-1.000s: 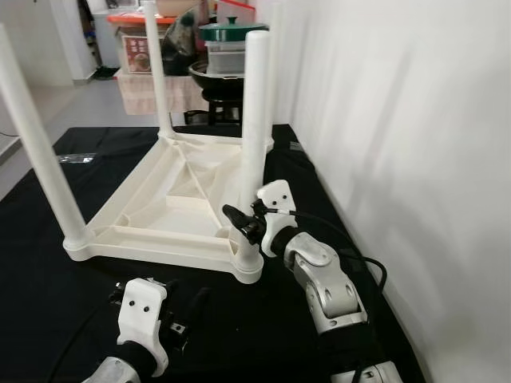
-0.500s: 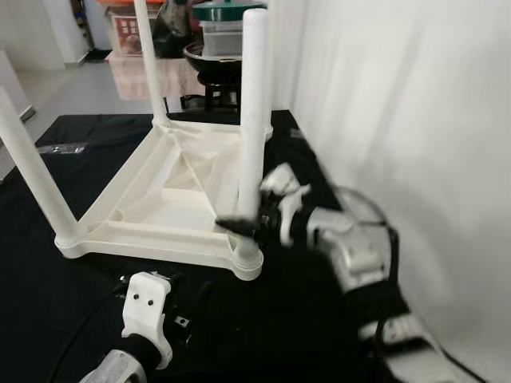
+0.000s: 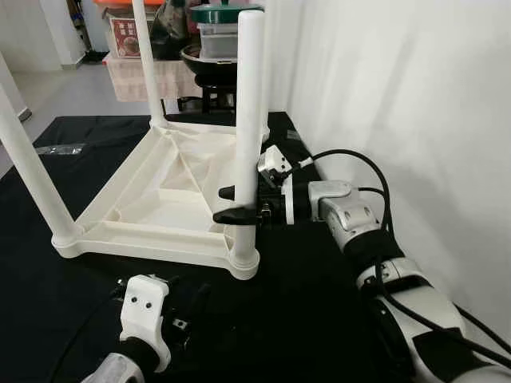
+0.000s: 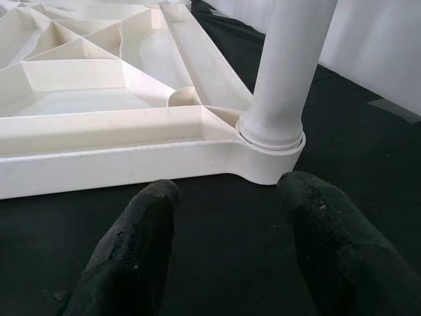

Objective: Building children table

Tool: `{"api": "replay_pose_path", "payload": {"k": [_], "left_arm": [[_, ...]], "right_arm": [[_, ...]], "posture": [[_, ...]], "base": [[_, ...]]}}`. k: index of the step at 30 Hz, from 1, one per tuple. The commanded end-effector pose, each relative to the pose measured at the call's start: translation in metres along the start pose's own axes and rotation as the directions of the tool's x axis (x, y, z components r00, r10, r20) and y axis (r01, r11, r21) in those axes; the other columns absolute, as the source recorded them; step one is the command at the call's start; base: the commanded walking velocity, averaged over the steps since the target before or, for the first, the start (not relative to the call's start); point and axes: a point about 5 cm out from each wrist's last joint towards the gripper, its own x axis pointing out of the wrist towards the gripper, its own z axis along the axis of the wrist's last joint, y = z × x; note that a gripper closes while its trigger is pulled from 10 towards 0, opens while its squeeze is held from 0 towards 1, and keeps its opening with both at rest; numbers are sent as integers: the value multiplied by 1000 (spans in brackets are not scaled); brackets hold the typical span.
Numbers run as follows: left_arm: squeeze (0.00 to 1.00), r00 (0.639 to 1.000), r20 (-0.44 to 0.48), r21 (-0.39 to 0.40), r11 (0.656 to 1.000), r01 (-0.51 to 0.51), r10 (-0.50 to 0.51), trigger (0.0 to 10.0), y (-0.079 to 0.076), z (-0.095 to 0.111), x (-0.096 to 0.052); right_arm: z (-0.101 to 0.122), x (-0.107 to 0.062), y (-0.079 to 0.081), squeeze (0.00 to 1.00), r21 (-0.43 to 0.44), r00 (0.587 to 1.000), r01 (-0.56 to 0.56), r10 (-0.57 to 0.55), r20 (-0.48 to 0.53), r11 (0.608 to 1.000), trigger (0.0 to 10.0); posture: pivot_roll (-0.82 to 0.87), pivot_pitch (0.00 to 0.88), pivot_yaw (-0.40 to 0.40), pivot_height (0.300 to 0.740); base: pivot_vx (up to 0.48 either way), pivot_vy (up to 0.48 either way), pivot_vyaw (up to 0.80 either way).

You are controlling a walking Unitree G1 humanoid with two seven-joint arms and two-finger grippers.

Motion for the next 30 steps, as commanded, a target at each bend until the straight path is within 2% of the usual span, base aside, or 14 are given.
{"api": "replay_pose_path", "payload": {"k": [1, 3, 5, 9, 10, 11, 12, 13, 14, 16, 24, 25, 29, 30], "left_arm": [[0, 1000, -4, 3, 1000, -4, 4, 10000, 0, 1, -1], [0, 1000, -5, 2, 1000, -3, 3, 10000, -1, 1, -1], [0, 1000, -5, -2, 1000, -1, 1, 10000, -2, 1, -1], [0, 1000, -5, -3, 1000, 0, 0, 10000, -2, 1, -1], [0, 1000, -6, -4, 1000, -1, 1, 10000, -1, 0, -2], [0, 1000, -6, -4, 1000, -1, 1, 10000, -1, 0, -2], [0, 1000, -14, -2, 1000, -1, 1, 10000, 1, -1, -4], [0, 1000, -14, -2, 1000, -1, 1, 10000, 1, -1, -4], [0, 1000, -18, -1, 1000, 0, 0, 10000, 2, -1, -4], [0, 1000, -22, 1, 1000, 8, -8, 10000, 1, -2, -3], [0, 1000, -5, 3, 1000, -9, 9, 10000, 3, 1, -1], [0, 1000, -4, 6, 1000, -12, 12, 10000, 4, 1, -1], [0, 1000, -5, 10, 1000, -10, 10, 10000, 4, 0, 0], [0, 1000, -5, 10, 1000, -9, 9, 10000, 4, 0, 0]], "right_arm": [[1, 0, -1, 0, 1, 1000, 0, 0, 19, 1000, 0], [-1, -4, -3, 0, 1, 999, 25, -25, 27, 1000, 0], [-7, -20, -10, 0, 25, 982, 181, -182, 56, 983, 0], [-9, -26, -13, 0, 39, 967, 245, -247, 60, 969, 0], [-12, -29, -17, 0, 78, 902, 416, -422, 91, 906, 0], [-12, -29, -17, 0, 78, 902, 416, -422, 91, 906, 0], [-53, -11, 18, 0, 176, 657, 751, -746, -107, 636, 0], [-53, -11, 18, 0, 176, 657, 751, -746, -107, 636, 0], [-64, -7, 36, 0, 213, 580, 811, -796, -171, 545, 0], [-64, 11, 51, 0, 159, 654, 756, -733, -186, 635, 0], [-49, 30, 31, 0, 137, 697, 717, -700, -157, 683, 0], [-47, 31, 33, 0, 146, 682, 732, -714, -160, 666, 10000], [-39, 29, 38, 0, 148, 655, 756, -739, -158, 638, 10000], [-36, 25, 35, 1000, 151, 655, 755, -743, -137, 638, 10000]], "posture": [[86, 0, -75, 740], [81, 0, -72, 740], [69, 0, -72, 740], [69, 0, -72, 740], [60, 0, -79, 740], [60, 0, -79, 740], [56, 0, -48, 740], [56, 0, -48, 740], [56, 0, -48, 740], [54, 0, -49, 740], [78, 0, -69, 740], [78, 0, -67, 740], [76, 0, -66, 740], [70, 0, -64, 740]], "base": [[0, 0, 0], [0, 0, 0], [0, 0, 0], [0, 0, 0], [0, 0, 0], [0, 0, 0], [0, 0, 0], [0, 0, 0], [0, 0, 0], [0, 0, 0], [0, 0, 0], [0, 0, 0], [0, 0, 0], [0, 0, 0]]}}
